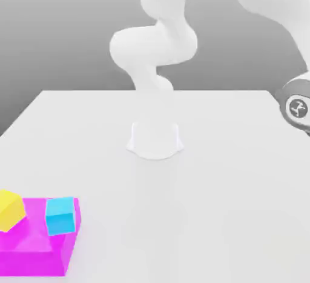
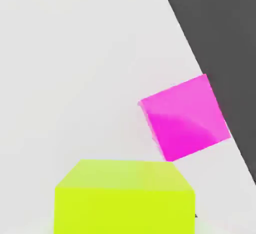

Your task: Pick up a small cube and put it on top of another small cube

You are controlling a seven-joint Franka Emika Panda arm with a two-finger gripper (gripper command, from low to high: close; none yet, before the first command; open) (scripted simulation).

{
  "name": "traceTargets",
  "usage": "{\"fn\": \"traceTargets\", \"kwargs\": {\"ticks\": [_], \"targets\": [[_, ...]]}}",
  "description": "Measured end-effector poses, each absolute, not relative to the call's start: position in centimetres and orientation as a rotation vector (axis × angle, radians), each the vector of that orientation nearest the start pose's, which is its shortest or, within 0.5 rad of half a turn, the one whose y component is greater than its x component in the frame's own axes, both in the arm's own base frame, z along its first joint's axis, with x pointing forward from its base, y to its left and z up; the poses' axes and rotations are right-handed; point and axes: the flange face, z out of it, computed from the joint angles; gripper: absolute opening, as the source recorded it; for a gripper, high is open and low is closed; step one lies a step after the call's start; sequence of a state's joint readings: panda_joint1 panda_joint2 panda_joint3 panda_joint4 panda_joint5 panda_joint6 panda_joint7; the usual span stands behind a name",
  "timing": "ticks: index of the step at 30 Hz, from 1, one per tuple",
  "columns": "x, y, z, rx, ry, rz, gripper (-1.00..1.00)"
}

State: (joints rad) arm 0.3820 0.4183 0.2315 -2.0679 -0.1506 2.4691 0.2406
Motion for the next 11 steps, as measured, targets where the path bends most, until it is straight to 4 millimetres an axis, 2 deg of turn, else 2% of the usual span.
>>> {"fn": "traceTargets", "kwargs": {"ticks": [2,3,5,6,11], "targets": [[50.2,34.4,23.9,-3.019,-0.864,0.003,-1.00],[50.7,34.6,23.2,-3.009,-0.897,0.003,-1.00],[51.1,34.7,20.4,-3.001,-0.923,0.004,-1.00],[51.1,34.7,18.8,-3.000,-0.927,0.003,1.00],[51.1,34.7,18.8,-3.000,-0.927,0.003,1.00]]}}
